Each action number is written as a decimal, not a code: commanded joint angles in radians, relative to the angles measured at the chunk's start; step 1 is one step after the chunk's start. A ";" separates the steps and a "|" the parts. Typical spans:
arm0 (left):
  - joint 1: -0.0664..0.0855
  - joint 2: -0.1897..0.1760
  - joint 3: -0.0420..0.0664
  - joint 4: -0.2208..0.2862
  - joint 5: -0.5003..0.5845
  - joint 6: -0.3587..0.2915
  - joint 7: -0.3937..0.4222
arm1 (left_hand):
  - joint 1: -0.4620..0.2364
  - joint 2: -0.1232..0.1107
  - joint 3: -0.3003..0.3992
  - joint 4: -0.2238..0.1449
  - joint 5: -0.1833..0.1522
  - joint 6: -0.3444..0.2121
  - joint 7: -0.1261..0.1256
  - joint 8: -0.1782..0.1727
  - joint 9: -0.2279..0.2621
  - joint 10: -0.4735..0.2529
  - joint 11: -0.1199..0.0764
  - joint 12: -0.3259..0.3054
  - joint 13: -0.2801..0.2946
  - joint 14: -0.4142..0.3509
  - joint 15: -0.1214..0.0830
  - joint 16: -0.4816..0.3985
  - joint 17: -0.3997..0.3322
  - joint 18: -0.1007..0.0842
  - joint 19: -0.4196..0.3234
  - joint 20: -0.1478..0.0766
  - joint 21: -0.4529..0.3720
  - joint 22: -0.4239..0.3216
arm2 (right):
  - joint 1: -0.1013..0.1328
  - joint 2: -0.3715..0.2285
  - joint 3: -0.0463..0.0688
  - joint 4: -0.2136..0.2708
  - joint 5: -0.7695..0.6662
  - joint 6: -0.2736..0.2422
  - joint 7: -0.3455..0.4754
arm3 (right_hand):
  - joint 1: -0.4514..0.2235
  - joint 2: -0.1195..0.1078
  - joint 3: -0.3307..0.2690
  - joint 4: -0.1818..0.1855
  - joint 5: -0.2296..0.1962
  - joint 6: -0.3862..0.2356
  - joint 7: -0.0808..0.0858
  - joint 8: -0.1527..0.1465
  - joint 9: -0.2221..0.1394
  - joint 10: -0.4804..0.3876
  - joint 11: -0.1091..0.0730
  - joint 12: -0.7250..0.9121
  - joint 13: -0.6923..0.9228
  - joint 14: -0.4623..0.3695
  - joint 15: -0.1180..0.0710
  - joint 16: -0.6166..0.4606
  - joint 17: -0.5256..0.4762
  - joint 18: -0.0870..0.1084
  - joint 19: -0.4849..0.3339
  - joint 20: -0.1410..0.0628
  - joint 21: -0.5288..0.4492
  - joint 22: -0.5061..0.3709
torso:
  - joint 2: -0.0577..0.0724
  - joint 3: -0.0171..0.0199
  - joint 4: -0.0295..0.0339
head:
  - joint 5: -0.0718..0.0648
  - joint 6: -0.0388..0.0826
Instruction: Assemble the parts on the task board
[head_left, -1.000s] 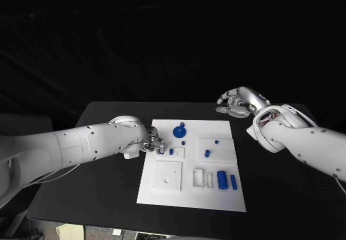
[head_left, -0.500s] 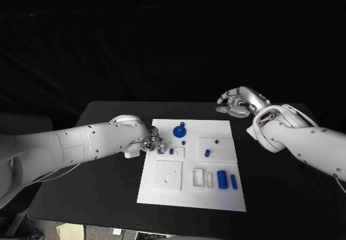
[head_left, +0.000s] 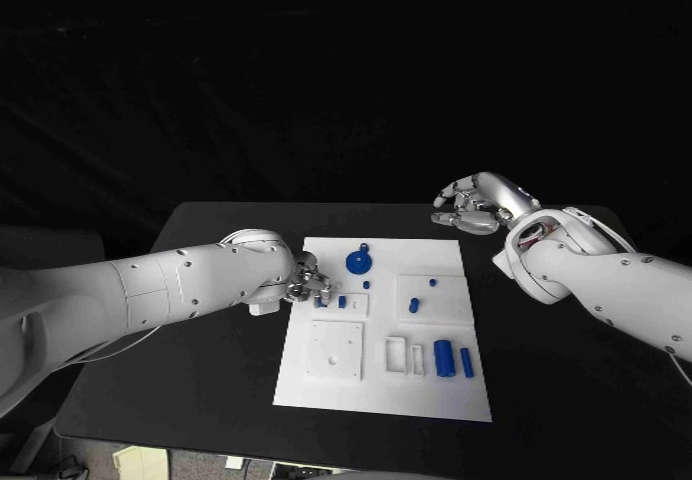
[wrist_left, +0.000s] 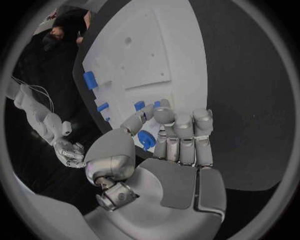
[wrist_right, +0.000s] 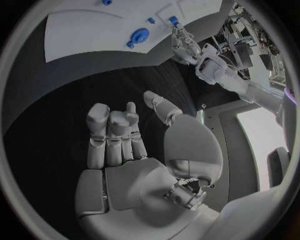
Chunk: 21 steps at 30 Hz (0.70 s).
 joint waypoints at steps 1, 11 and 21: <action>-0.008 0.005 -0.004 0.006 0.001 0.034 0.002 | -0.003 0.012 0.041 0.044 -0.006 0.119 -0.056 0.128 0.001 0.040 -0.043 0.008 0.002 0.059 -0.053 0.007 0.000 0.015 0.007 -0.111 0.000 0.004 | 0.000 0.002 0.000 -0.001 -0.003 0.014 0.003 | -0.002 -0.003 -0.003 0.004 0.006 -0.002 0.008 -0.004 0.001 -0.008 0.001 -0.003 -0.001 -0.002 0.005 -0.006 0.000 0.086 0.001 -0.005 -0.006 0.006 | 0.000 -0.0002 0.0005 | 0.000 -0.001; -0.008 0.008 -0.004 0.007 0.000 0.028 0.003 | -0.007 0.013 0.042 0.044 -0.002 0.131 -0.059 0.137 0.004 0.042 -0.044 0.012 0.002 0.061 -0.049 0.009 0.001 0.015 0.007 -0.111 0.000 0.004 | 0.000 0.004 0.000 -0.002 -0.003 0.016 0.004 | -0.002 -0.002 -0.004 0.005 0.008 -0.002 0.008 -0.004 0.002 -0.008 0.001 -0.003 -0.001 -0.002 0.005 -0.006 0.001 0.086 0.001 -0.005 -0.007 0.006 | 0.000 -0.0006 0.0010 | 0.000 -0.002; -0.008 0.014 -0.004 0.008 -0.017 0.024 0.003 | -0.011 0.015 0.041 0.047 -0.006 0.140 -0.063 0.149 0.007 0.046 -0.046 0.022 0.004 0.065 -0.045 0.012 0.002 0.015 0.010 -0.112 0.002 0.005 | 0.000 0.004 0.000 -0.001 -0.003 0.018 0.003 | -0.002 -0.002 -0.004 0.005 0.014 -0.002 0.008 -0.004 0.002 -0.008 0.001 -0.003 -0.001 -0.002 0.004 -0.006 0.001 0.086 0.001 -0.005 -0.007 0.006 | 0.000 0.0001 0.0006 | 0.000 -0.004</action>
